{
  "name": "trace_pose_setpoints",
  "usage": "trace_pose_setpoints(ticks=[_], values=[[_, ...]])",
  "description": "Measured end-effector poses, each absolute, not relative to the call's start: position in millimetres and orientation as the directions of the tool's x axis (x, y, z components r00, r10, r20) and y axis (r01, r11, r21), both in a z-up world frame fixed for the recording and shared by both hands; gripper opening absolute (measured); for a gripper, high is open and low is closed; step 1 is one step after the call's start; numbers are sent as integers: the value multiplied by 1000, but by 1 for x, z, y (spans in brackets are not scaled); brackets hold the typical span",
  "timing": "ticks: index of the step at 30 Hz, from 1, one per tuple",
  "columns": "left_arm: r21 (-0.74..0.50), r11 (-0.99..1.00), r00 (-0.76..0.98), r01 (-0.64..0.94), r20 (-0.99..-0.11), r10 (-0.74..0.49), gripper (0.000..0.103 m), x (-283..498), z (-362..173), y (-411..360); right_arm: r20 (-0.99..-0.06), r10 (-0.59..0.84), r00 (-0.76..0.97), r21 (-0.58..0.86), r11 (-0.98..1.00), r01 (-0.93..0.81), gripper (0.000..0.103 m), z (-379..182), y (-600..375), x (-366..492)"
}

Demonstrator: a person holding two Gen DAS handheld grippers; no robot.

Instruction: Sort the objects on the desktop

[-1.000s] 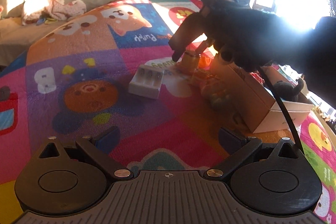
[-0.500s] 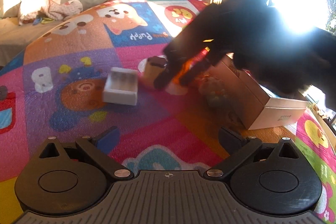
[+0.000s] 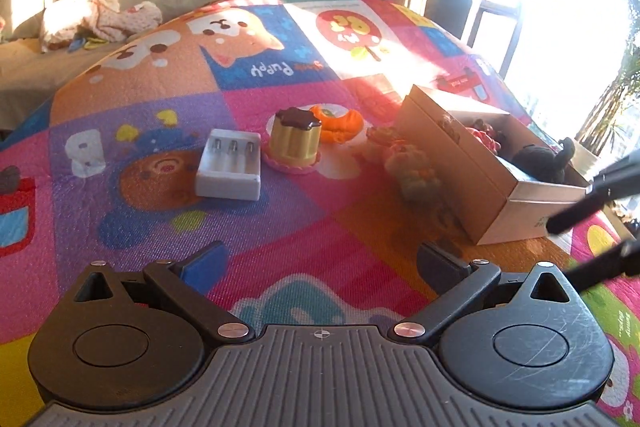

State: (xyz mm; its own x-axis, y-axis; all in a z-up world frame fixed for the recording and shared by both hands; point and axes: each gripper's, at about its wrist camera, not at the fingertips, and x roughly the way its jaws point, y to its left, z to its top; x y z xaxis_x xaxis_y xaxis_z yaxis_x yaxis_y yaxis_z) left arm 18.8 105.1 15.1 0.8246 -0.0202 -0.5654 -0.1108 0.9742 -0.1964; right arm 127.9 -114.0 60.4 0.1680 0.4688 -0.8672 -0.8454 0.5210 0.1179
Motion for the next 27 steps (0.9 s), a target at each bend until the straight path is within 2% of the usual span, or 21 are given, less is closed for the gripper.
trace_pose_setpoints(ticks=[4, 7, 10, 13, 18, 19, 20, 25, 27], values=[[-165, 981, 824, -102, -566, -9, 103, 21, 19, 100, -830, 492, 261, 84, 574, -814, 78, 54, -121, 135], [-134, 985, 827, -104, -563, 10, 103, 25, 21, 97, -791, 548, 271, 151, 604, -782, 78, 51, -119, 153], [-91, 987, 827, -132, -559, 59, 103, 33, 23, 102, -775, 535, 337, 102, 631, -769, 78, 49, -109, 157], [-48, 985, 829, -167, -547, 114, 103, 45, 25, 112, -759, 569, 316, 119, 599, -792, 78, 48, -109, 147], [10, 976, 785, -219, -592, 182, 100, 87, 17, 130, -733, 577, 360, 54, 577, -815, 78, 46, -119, 115], [23, 973, 772, -231, -604, 198, 93, 94, 14, 134, -730, 578, 365, 47, 575, -817, 79, 46, -123, 109], [32, 970, 758, -241, -618, 209, 80, 100, 11, 137, -726, 579, 372, 36, 572, -819, 79, 45, -126, 103], [25, 967, 749, -253, -628, 212, 53, 102, 7, 141, -679, 577, 454, -26, 599, -801, 85, 49, -140, 88], [29, 969, 755, -246, -622, 210, 53, 95, 9, 137, -675, 563, 478, -38, 620, -784, 85, 49, -142, 90]])
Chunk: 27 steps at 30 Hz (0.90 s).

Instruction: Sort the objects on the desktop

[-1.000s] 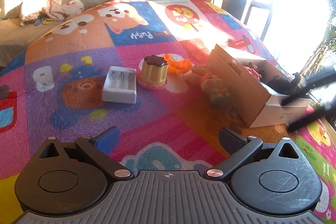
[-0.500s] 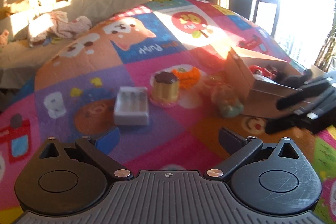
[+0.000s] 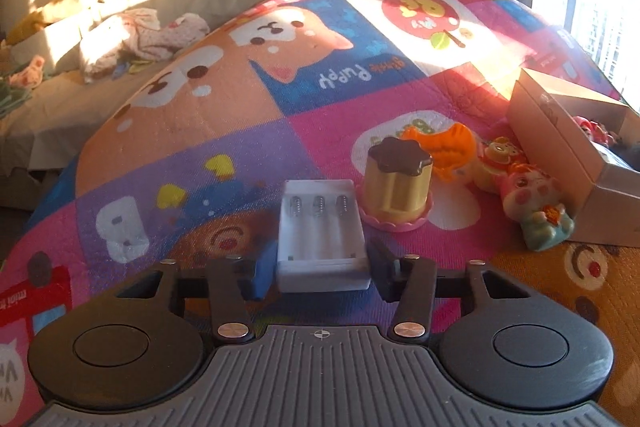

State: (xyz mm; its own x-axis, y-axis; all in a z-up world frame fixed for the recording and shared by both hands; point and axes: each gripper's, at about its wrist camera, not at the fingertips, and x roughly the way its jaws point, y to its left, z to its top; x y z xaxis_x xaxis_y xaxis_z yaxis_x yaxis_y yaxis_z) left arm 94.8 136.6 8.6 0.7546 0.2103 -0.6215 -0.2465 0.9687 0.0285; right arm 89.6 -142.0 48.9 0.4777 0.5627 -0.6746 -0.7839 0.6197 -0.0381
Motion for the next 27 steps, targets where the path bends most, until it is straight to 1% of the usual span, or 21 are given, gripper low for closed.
trace_pose_setpoints(ticks=[4, 7, 9, 11, 13, 14, 16, 17, 19, 22, 24, 25, 27], values=[[33, 986, 782, -166, -604, 152, 53, 66, 16, 113, -671, 563, 483, -7, 647, -763, 85, 46, -140, 98], [-1, 999, 781, -36, -624, 28, 54, 40, 19, 91, -660, 561, 499, -14, 655, -755, 85, 44, -136, 99], [-3, 999, 776, 35, -630, -29, 57, 28, 21, 77, -659, 557, 506, -27, 654, -756, 85, 43, -133, 98], [4, 998, 790, 70, -611, -53, 75, 21, 26, 67, -657, 557, 507, -28, 655, -755, 85, 43, -132, 97], [3, 997, 810, 77, -583, -61, 81, 22, 32, 62, -653, 560, 509, -18, 661, -750, 85, 44, -135, 96], [7, 997, 818, 73, -573, -56, 81, 25, 35, 61, -651, 561, 511, -11, 667, -745, 85, 44, -137, 95], [18, 999, 831, 48, -556, -29, 83, 36, 38, 61, -646, 559, 520, -2, 680, -734, 85, 44, -143, 92], [21, 999, 837, 29, -547, -13, 85, 43, 39, 62, -644, 556, 525, 2, 688, -726, 85, 44, -147, 91], [14, 999, 842, -34, -539, 36, 87, 64, 38, 68, -646, 547, 532, 8, 702, -712, 85, 42, -154, 89], [-12, 994, 832, -109, -549, 85, 86, 104, 36, 82, -652, 535, 537, 24, 723, -691, 85, 36, -160, 82], [9, 989, 816, -147, -564, 126, 84, 132, 31, 88, -656, 533, 535, 22, 722, -692, 85, 33, -160, 76], [27, 986, 806, -164, -572, 149, 78, 144, 27, 91, -657, 530, 536, 15, 720, -694, 85, 32, -159, 73], [48, 983, 787, -176, -594, 170, 54, 161, 20, 97, -659, 537, 527, 6, 703, -711, 85, 30, -155, 66]])
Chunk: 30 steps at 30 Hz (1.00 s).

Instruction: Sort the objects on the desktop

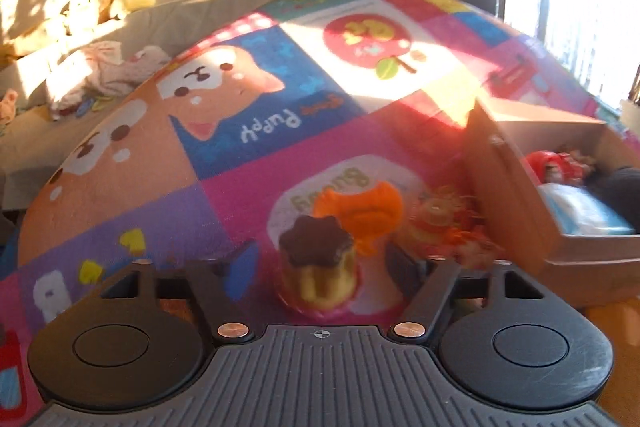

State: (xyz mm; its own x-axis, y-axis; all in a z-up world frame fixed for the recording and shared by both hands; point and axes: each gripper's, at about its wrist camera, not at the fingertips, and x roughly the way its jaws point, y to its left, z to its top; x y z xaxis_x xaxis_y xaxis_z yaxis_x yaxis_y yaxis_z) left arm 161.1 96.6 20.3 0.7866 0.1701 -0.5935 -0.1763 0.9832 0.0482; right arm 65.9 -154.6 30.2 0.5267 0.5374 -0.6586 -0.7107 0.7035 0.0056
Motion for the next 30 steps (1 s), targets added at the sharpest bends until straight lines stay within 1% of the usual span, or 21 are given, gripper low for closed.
trace_pose_setpoints(ticks=[1, 4, 8, 12, 13, 14, 15, 17, 19, 21, 23, 25, 26, 27, 29, 30], values=[[41, 984, 782, -174, -601, 164, 48, 163, 19, 99, -658, 545, 520, 4, 693, -721, 85, 30, -152, 63], [28, 989, 800, -148, -585, 136, 47, 145, 22, 101, -653, 563, 506, -10, 662, -749, 85, 30, -142, 58], [-19, 995, 812, -93, -581, 65, 48, 88, 28, 98, -670, 570, 476, -10, 634, -773, 85, 27, -121, 61], [-84, 990, 804, -111, -593, 40, 49, 39, 25, 107, -690, 580, 433, -19, 583, -812, 85, 18, -89, 59], [-102, 987, 802, -122, -596, 37, 52, 30, 24, 110, -694, 579, 429, -27, 573, -819, 85, 16, -82, 58], [-120, 984, 800, -130, -599, 32, 60, 24, 23, 113, -695, 577, 429, -40, 565, -824, 85, 15, -75, 57], [-133, 982, 802, -134, -597, 28, 64, 18, 23, 116, -694, 571, 439, -63, 559, -827, 85, 14, -69, 56], [-147, 980, 811, -136, -585, 25, 76, 10, 24, 118, -672, 560, 485, -120, 564, -817, 85, 18, -64, 57], [-156, 979, 818, -129, -575, 16, 79, 6, 25, 118, -633, 539, 557, -180, 597, -782, 85, 26, -65, 63], [-163, 979, 823, -121, -568, 7, 79, 7, 24, 115, -582, 504, 638, -232, 650, -724, 85, 33, -69, 74], [-168, 980, 831, -110, -557, -2, 83, 9, 25, 110, -527, 466, 711, -257, 710, -656, 85, 37, -73, 91], [-166, 981, 840, -96, -543, -10, 85, 9, 27, 103, -501, 421, 757, -247, 768, -591, 85, 38, -77, 115], [-161, 983, 844, -86, -537, -14, 87, 9, 29, 100, -511, 402, 760, -227, 789, -571, 85, 37, -79, 129], [-152, 985, 847, -78, -531, -14, 88, 8, 31, 98, -550, 391, 738, -184, 805, -563, 85, 35, -83, 146], [-126, 990, 856, -68, -517, -8, 92, 3, 36, 93, -673, 415, 612, -20, 817, -576, 85, 31, -96, 174], [-115, 991, 860, -66, -511, -2, 94, 1, 38, 92, -698, 439, 566, 44, 815, -578, 86, 30, -104, 178]])
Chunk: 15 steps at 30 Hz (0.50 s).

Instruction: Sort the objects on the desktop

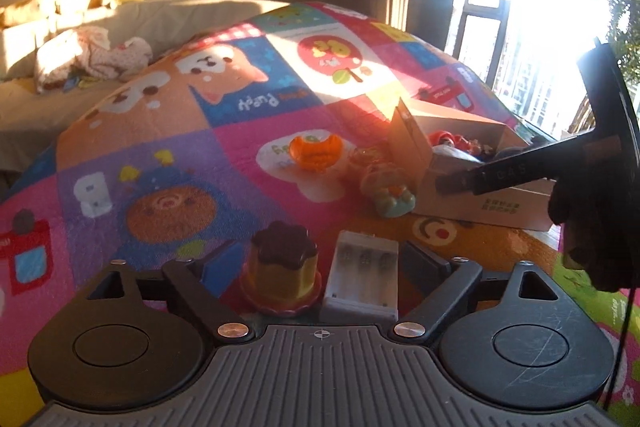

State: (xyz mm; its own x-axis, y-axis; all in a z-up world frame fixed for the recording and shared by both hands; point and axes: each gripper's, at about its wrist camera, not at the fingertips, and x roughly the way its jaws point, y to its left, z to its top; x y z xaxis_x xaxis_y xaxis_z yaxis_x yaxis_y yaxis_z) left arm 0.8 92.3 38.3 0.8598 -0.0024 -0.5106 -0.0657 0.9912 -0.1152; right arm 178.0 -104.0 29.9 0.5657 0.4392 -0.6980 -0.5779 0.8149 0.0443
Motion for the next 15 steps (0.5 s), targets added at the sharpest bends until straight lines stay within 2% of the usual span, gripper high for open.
trace_pose_setpoints(ticks=[9, 15], values=[[-129, 991, 847, -34, -531, -40, 96, -10, 40, 84, -749, 575, 328, 170, 646, -745, 93, 44, -158, 95], [-127, 992, 819, -2, -570, -71, 97, -15, 32, 71, -743, 566, 358, 126, 644, -755, 93, 48, -182, 55]])
